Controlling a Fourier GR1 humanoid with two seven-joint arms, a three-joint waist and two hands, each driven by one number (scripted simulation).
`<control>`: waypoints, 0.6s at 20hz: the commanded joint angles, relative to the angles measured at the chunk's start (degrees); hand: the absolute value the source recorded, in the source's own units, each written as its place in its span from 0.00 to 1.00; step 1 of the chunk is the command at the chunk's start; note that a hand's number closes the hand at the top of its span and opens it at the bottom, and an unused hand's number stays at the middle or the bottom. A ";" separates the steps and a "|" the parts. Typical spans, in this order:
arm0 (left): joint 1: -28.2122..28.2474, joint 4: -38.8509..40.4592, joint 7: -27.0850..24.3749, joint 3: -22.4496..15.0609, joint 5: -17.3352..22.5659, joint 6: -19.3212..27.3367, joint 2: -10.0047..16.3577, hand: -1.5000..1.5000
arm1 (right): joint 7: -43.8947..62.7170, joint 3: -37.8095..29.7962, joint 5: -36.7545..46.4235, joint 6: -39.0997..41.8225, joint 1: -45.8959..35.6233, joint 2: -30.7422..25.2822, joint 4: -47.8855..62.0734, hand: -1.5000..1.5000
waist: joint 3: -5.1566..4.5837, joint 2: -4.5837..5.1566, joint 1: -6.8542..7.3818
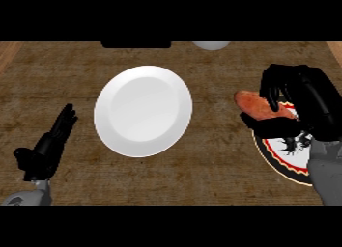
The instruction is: Pick the sweet potato from the plate and place it in the plate
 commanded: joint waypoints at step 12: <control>-1.26 -1.92 3.10 1.29 0.88 -1.72 0.57 0.50 | 10.45 13.77 5.01 -7.20 -20.25 16.94 23.45 1.00 | 0.01 0.16 1.07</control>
